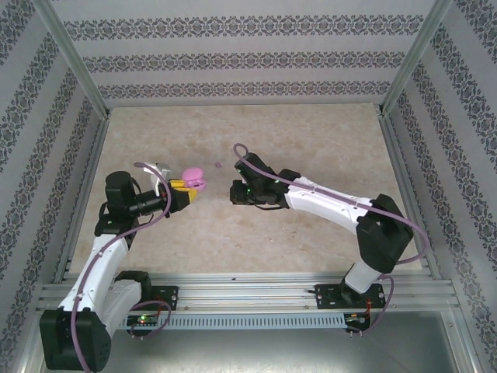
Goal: Insert the wireless bluetooth earbuds into the charging case
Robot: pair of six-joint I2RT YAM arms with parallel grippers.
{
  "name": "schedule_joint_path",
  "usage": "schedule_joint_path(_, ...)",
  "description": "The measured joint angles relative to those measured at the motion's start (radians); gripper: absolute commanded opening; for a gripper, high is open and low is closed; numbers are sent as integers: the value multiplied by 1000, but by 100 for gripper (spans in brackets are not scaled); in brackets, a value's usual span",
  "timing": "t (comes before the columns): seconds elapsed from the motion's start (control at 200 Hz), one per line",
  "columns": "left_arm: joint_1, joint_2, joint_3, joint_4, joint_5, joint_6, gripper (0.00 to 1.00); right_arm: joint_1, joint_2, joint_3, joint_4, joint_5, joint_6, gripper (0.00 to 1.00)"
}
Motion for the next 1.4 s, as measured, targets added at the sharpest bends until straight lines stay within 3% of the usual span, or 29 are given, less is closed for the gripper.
schedule_joint_path(0.52, -65, 24, -10, 69, 67, 61, 23, 133, -248, 50, -6, -23, 41, 13)
schedule_joint_path(0.834, -103, -12, -45, 201, 69, 40, 23, 188, -201, 193, 18, -27, 45, 13)
schedule_joint_path(1.404, -111, -59, -74, 233, 63, 39, 23, 189, -97, 227, 30, -39, 29, 13)
